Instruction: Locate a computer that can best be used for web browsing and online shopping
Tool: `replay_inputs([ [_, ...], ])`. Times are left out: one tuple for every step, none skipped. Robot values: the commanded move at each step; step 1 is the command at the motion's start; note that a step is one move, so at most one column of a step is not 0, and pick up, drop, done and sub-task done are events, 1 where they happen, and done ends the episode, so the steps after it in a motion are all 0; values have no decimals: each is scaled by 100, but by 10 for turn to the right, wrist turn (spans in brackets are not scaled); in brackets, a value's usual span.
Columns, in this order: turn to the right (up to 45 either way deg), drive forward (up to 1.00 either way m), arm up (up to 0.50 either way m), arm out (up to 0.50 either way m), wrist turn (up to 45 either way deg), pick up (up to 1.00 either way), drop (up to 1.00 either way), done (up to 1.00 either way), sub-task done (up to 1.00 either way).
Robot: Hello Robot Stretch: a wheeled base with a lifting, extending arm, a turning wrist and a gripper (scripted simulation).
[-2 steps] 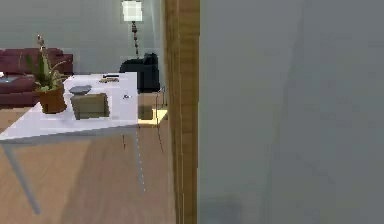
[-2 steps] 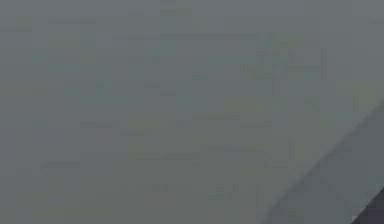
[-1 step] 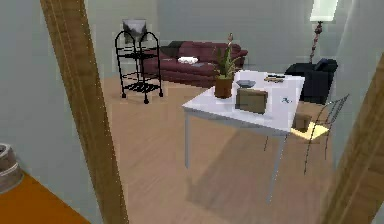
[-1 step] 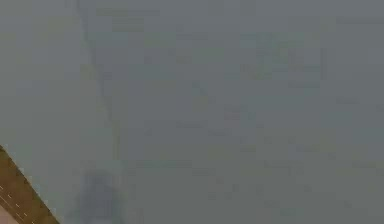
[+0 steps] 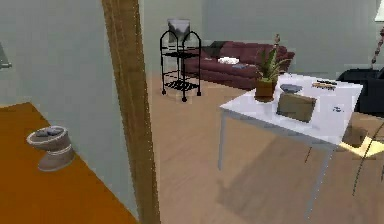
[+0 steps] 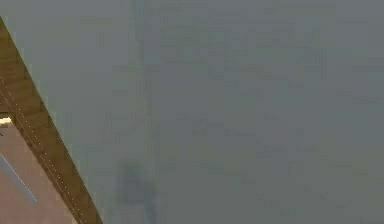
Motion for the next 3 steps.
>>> replay_inputs([
  [0, 40, 0, 0, 0, 0, 0, 0, 0],
  [360, 0, 0, 0, 0, 0, 0, 0, 0],
  [0, 45, 0, 0, 0, 0, 0, 0, 0],
])
